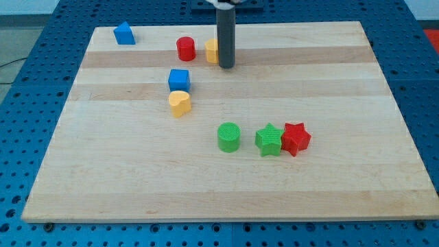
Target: Place the arm right to the yellow hexagon
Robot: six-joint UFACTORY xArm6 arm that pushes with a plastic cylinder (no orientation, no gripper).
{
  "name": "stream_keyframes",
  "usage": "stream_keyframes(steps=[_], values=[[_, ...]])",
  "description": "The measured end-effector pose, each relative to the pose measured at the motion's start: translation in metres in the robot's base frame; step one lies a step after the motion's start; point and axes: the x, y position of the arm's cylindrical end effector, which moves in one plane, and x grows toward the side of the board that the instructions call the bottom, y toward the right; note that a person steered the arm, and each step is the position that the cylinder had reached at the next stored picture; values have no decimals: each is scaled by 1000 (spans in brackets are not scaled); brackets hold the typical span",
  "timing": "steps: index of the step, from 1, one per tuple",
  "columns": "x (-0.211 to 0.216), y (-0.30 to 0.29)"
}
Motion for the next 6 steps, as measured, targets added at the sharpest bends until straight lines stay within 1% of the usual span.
stream_keyframes(steps=[1,3,4,5,6], values=[[3,-41],[-64,-29],[-77,6],[-69,36],[-88,59]])
